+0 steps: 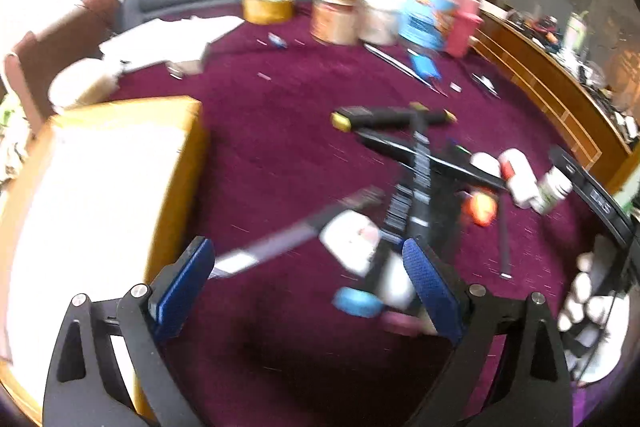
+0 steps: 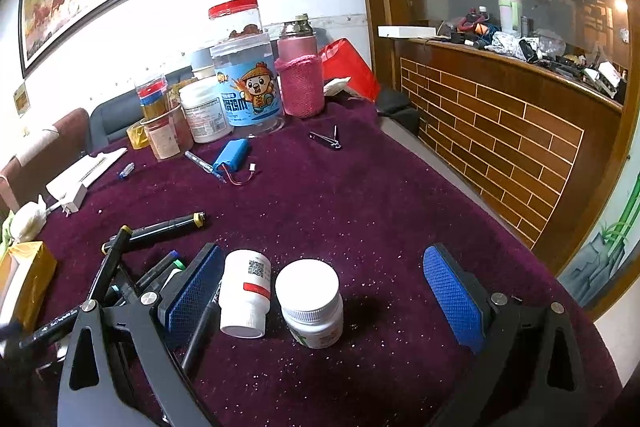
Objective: Organize rigid objects
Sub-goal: 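Close the left gripper on the white red-labelled bottle and lift it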
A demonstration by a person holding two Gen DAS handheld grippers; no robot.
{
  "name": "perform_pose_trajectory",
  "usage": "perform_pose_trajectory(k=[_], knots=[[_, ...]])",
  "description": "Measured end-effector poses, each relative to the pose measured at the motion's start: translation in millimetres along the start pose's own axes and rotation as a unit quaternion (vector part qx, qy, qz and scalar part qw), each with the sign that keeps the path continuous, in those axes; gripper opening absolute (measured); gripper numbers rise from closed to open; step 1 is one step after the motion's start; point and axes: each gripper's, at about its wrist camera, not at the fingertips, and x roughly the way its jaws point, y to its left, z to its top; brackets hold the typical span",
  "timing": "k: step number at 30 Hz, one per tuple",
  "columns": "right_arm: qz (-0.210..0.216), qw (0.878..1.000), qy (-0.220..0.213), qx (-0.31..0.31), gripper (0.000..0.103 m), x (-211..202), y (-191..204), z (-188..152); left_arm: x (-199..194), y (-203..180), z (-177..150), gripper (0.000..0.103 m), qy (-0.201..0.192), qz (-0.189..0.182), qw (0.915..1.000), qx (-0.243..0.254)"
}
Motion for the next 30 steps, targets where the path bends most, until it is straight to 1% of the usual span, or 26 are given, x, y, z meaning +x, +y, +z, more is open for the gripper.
perform_pose_trajectory(k=[1, 3, 4, 5, 6, 7, 8, 11, 12, 13, 15, 16, 18, 21, 23, 25, 26, 28, 30], knots=[[0.001, 1.0, 0.003, 0.001, 0.098, 1, 0, 0, -1, 8, 3, 0.084, -0.001, 0.004, 1.0, -0.001], [0.001, 1.0, 0.008, 0.001, 0.098, 2, 0, 0, 0, 14, 5, 0.07, 0.008, -0.014, 0.9998, 0.007], [0.001, 1.0, 0.01, 0.001, 0.098, 2, 0, 0, 2, 11, 5, 0.067, 0.012, -0.024, 0.9994, 0.022], [0.001, 1.0, 0.011, 0.001, 0.098, 3, 0, 0, 3, 7, 3, 0.067, 0.009, -0.025, 0.9989, 0.04], [0.002, 1.0, 0.013, 0.002, 0.098, 3, -1, -1, 3, 3, 1, 0.065, 0.007, -0.023, 0.9981, 0.056], [0.002, 1.0, 0.014, 0.002, 0.098, 3, -1, -1, 8, -5, 0, 0.06, 0.007, -0.018, 0.9962, 0.085], [0.002, 1.0, 0.015, 0.003, 0.098, 4, 0, -1, 13, -9, 0, 0.058, 0.012, -0.016, 0.9946, 0.102], [0.001, 1.0, 0.018, 0.002, 0.098, 5, 0, -1, 31, -17, 2, 0.049, 0.039, -0.013, 0.9912, 0.126], [0.0, 1.0, 0.019, 0.002, 0.098, 6, 0, -1, 36, -19, 2, 0.04, 0.05, -0.016, 0.9906, 0.126], [0.0, 1.0, 0.021, 0.002, 0.098, 6, 0, -1, 41, -20, 1, 0.03, 0.065, -0.031, 0.9896, 0.125], [0.0, 1.0, 0.023, 0.002, 0.098, 7, 0, -2, 41, -23, -5, 0.025, 0.076, -0.052, 0.9878, 0.126], [0.0, 1.0, 0.024, 0.002, 0.098, 8, 1, -2, 39, -28, -8, 0.025, 0.078, -0.057, 0.9864, 0.133], [0.0, 1.0, 0.026, 0.002, 0.098, 8, 1, -2, 35, -31, -10, 0.025, 0.075, -0.059, 0.9864, 0.134], [0.001, 1.0, 0.028, 0.001, 0.098, 8, 1, -3, 27, -23, -4, 0.025, 0.068, -0.073, 0.9907, 0.093], [0.0, 1.0, 0.028, 0.0, 0.098, 9, 2, -2, 20, -22, -1, 0.025, 0.055, -0.087, 0.9924, 0.067], [0.0, 1.0, 0.029, 0.0, 0.098, 9, 2, -2, 21, -22, 3, 0.026, 0.054, -0.093, 0.9931, 0.048], [0.0, 1.0, 0.029, -0.001, 0.098, 9, 3, -3, 24, -24, 3, 0.027, 0.057, -0.091, 0.9932, 0.045], [-0.001, 1.0, 0.031, -0.002, 0.098, 9, 3, -2, 27, -31, 3, 0.044, 0.045, -0.082, 0.9946, 0.045], [-0.002, 1.0, 0.031, -0.003, 0.098, 9, 4, -3, 27, -39, 2, 0.045, 0.038, -0.074, 0.9954, 0.048]])
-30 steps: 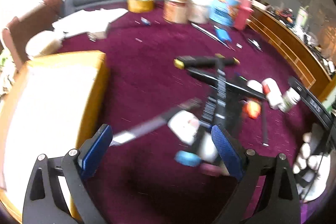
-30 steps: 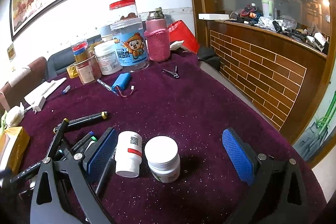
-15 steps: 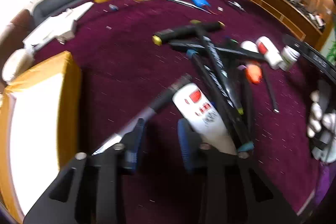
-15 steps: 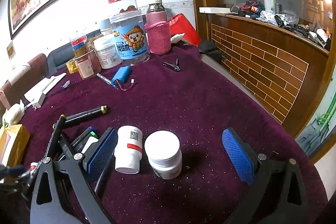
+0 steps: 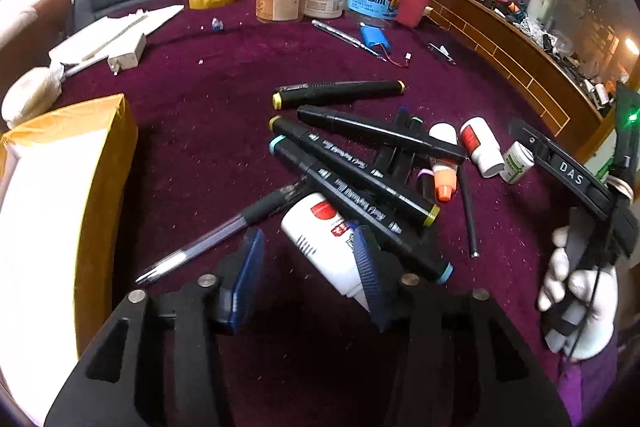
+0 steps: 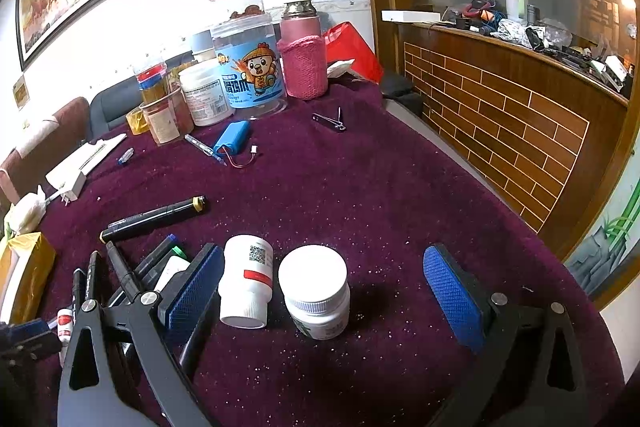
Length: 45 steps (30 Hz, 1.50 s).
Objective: Organize rigid objects
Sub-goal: 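Close the left gripper on the white red-labelled bottle and lift it, then carry the bottle to the yellow-rimmed tray while the right gripper grasps the clear pen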
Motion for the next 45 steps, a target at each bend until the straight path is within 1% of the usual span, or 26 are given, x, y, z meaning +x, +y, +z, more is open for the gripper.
perform_pose_trajectory(k=[3, 5, 8, 10, 11, 12, 13, 14, 15, 17, 20, 24, 26, 28, 29, 30, 31, 32, 34, 36, 38, 39, 40, 41, 42, 45], knots=[[0.0, 1.0, 0.001, 0.001, 0.098, 0, 0, 0, -1, -4, 0, 0.045, 0.006, 0.004, 1.0, -0.005], [0.0, 1.0, 0.002, 0.002, 0.098, 0, 0, 0, -2, -5, -3, 0.044, 0.012, 0.0, 0.9999, -0.008], [0.0, 1.0, 0.002, -0.001, 0.098, 0, 0, 0, 8, -6, -6, 0.045, 0.026, -0.012, 0.9994, -0.022], [-0.001, 1.0, 0.002, -0.004, 0.098, 0, 0, -1, 19, -10, -8, 0.044, 0.045, -0.013, 0.9986, -0.026], [-0.001, 1.0, 0.002, -0.004, 0.098, 0, 0, -1, 20, -13, -9, 0.044, 0.034, -0.003, 0.9992, -0.019], [-0.001, 1.0, 0.002, -0.003, 0.098, 0, 0, -1, 22, -18, -10, 0.041, 0.032, 0.006, 0.9995, -0.005], [-0.001, 1.0, 0.003, -0.002, 0.098, 1, 0, 0, 22, -21, -11, 0.034, 0.026, 0.013, 0.9996, 0.003], [-0.001, 1.0, 0.004, -0.001, 0.098, 1, 0, 0, 21, -20, -12, 0.033, 0.025, 0.003, 0.9997, 0.0], [0.0, 1.0, 0.006, 0.001, 0.098, 2, -1, 0, 19, -16, -13, 0.031, 0.024, -0.017, 0.9995, -0.014], [0.0, 1.0, 0.008, 0.002, 0.098, 3, 0, 0, 13, -7, -15, 0.03, 0.017, -0.035, 0.9987, -0.033], [0.0, 1.0, 0.01, 0.0, 0.098, 4, 0, 0, -12, 7, -23, 0.03, -0.022, -0.058, 0.9965, -0.057], [0.001, 1.0, 0.014, 0.005, 0.098, 6, -2, 0, -58, 30, -39, 0.03, -0.068, -0.084, 0.99, -0.09], [0.001, 1.0, 0.017, 0.013, 0.098, 7, -5, 0, -77, 41, -48, 0.03, -0.085, -0.096, 0.9862, -0.105], [0.005, 0.999, 0.027, 0.02, 0.098, 10, -7, 0, -93, 50, -54, 0.03, -0.098, -0.099, 0.9838, -0.113], [0.004, 0.999, 0.038, 0.017, 0.096, 11, -7, 1, -99, 54, -56, 0.031, -0.103, -0.097, 0.9831, -0.115], [0.001, 0.999, 0.046, 0.014, 0.087, 9, -5, 1, -107, 59, -60, 0.031, -0.111, -0.095, 0.9823, -0.117], [0.013, 0.999, 0.05, 0.013, 0.083, 1, -2, 2, -114, 65, -64, 0.03, -0.119, -0.092, 0.9815, -0.118], [0.04, 0.998, 0.05, 0.012, 0.083, -11, 5, 3, -121, 70, -68, 0.028, -0.127, -0.089, 0.9805, -0.121], [0.087, 0.995, 0.05, -0.004, 0.083, -31, 26, 4, -127, 78, -74, 0.027, -0.137, -0.089, 0.9784, -0.127], [0.156, 0.984, 0.07, -0.041, 0.084, -45, 61, 2, -130, 85, -78, 0.027, -0.141, -0.095, 0.9764, -0.133], [0.229, 0.965, 0.112, -0.065, 0.083, -47, 97, -6, -132, 89, -82, 0.027, -0.147, -0.099, 0.9748, -0.135], [0.269, 0.949, 0.145, -0.072, 0.083, -44, 120, -14, -133, 91, -84, 0.027, -0.149, -0.099, 0.9745, -0.136], [0.292, 0.938, 0.169, -0.074, 0.083, -41, 135, -20, -133, 94, -86, 0.027, -0.15, -0.099, 0.974, -0.138], [0.307, 0.929, 0.191, -0.076, 0.083, -36, 150, -27, -133, 96, -88, 0.027, -0.15, -0.101, 0.9734, -0.141], [0.311, 0.923, 0.211, -0.079, 0.083, -31, 167, -34, -132, 99, -90, 0.027, -0.149, -0.105, 0.9726, -0.144], [0.277, 0.928, 0.233, -0.089, 0.081, -13, 204, -46, -137, 110, -99, 0.027, -0.153, -0.112, 0.9703, -0.15]])
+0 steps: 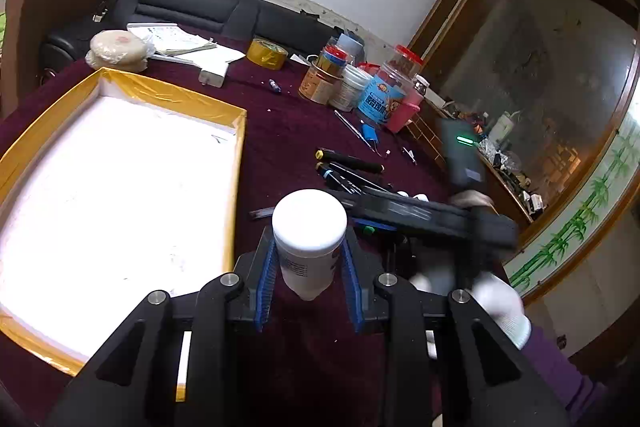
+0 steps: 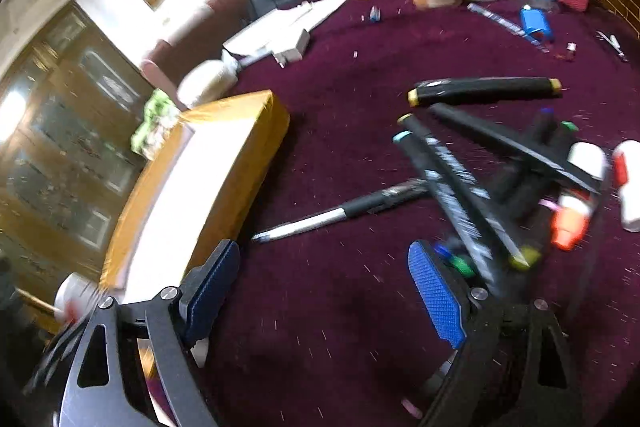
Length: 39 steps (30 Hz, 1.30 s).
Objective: Organize rigid objects
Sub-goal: 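Carry the bottle to the yellow-rimmed tray while the right gripper grasps the clear pen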
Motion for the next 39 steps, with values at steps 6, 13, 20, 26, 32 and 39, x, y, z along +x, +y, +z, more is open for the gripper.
perform_pose_trajectory(k=[6, 13, 20, 26, 32, 39], knots=[[-0.083, 0.994, 0.017, 0.066, 0.075, 37, 8, 22, -22, 25, -1, 0.027, -0.016, -0.007, 0.9996, -0.02], [-0.217, 0.976, -0.008, 0.004, 0.029, 57, 32, 26, -38, 46, 0, 0.027, -0.027, -0.014, 0.9988, -0.037], [-0.112, 0.993, -0.01, 0.035, 0.008, 29, 12, 17, -38, 61, 11, 0.027, -0.019, -0.024, 0.998, -0.056], [-0.019, 0.999, -0.034, 0.029, 0.009, -5, 28, 16, -26, 65, 36, 0.027, 0.002, -0.008, 0.9989, -0.045], [0.064, 0.997, -0.02, 0.024, 0.009, 7, 67, 42, 22, 79, 80, 0.027, 0.053, 0.015, 0.9976, -0.041], [0.037, 0.999, -0.001, 0.002, 0.009, 56, 104, 58, 94, 103, 89, 0.026, 0.131, 0.046, 0.9886, -0.058]])
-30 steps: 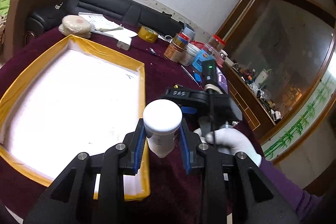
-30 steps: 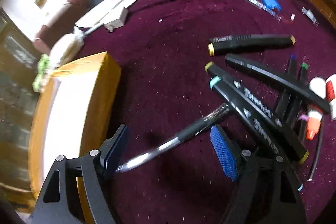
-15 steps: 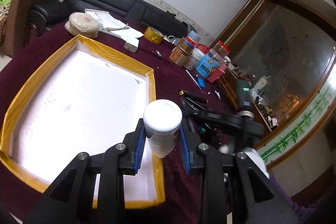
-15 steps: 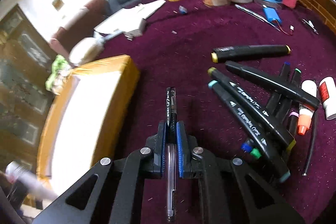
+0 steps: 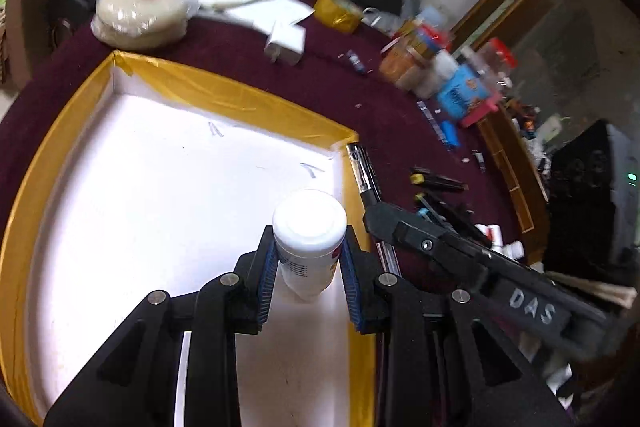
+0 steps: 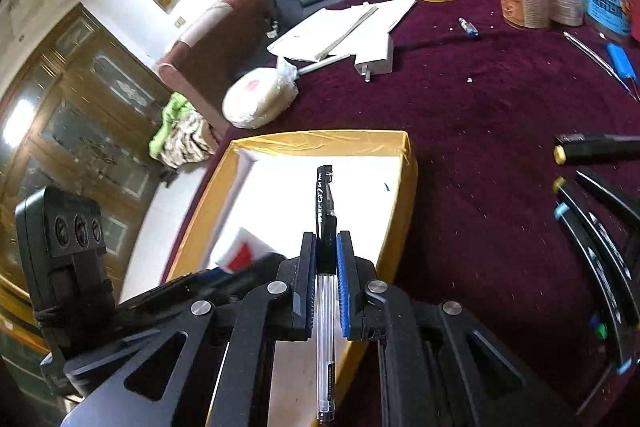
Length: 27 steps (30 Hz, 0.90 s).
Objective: Organize rigid objects
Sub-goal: 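Carry the bottle to the yellow-rimmed tray while the right gripper grasps the clear pen, then open both grippers to drop the bottle and pen into the tray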
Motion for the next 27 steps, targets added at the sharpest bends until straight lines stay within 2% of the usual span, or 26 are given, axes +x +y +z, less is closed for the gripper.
perform_pose_trajectory(k=[5, 8, 9, 10, 13, 15, 17, 19, 21, 22, 24, 27], knots=[[-0.019, 1.0, 0.008, 0.005, 0.009, 22, -6, 11, 7, 13, 9, 0.028, -0.01, -0.016, 0.9991, -0.039], [-0.027, 1.0, 0.01, 0.003, 0.01, 22, -12, 12, 4, 14, 10, 0.041, -0.014, -0.018, 0.9986, -0.048], [-0.033, 0.999, 0.007, 0.001, 0.014, 22, -13, 13, 3, 14, 10, 0.047, -0.016, -0.019, 0.9983, -0.053], [-0.037, 0.999, 0.005, -0.003, 0.018, 21, -14, 13, 1, 14, 10, 0.048, -0.018, -0.019, 0.9982, -0.055], [-0.03, 0.999, -0.005, -0.01, 0.026, 9, -17, 12, -11, 12, 6, 0.048, -0.032, -0.014, 0.9978, -0.056], [-0.037, 0.999, -0.024, -0.015, 0.035, -7, -21, 10, -19, 9, 4, 0.048, -0.044, -0.01, 0.9975, -0.054], [-0.032, 0.998, -0.047, -0.018, 0.036, -27, -28, 8, -32, -1, -3, 0.049, -0.056, -0.011, 0.9973, -0.047], [-0.048, 0.995, -0.078, -0.032, 0.037, -51, -35, 3, -44, -17, -12, 0.055, -0.063, -0.022, 0.9973, -0.031], [-0.069, 0.991, -0.109, -0.046, 0.056, -75, -48, -4, -53, -37, -23, 0.059, -0.067, -0.034, 0.9971, -0.011], [-0.08, 0.988, -0.121, -0.047, 0.058, -86, -60, -8, -55, -47, -28, 0.061, -0.068, -0.041, 0.9969, -0.002], [-0.101, 0.987, -0.119, -0.038, 0.058, -98, -87, -12, -56, -67, -42, 0.063, -0.066, -0.06, 0.9958, 0.018], [-0.121, 0.988, -0.093, -0.013, 0.056, -105, -130, -17, -42, -97, -69, 0.063, -0.042, -0.091, 0.9942, 0.041]])
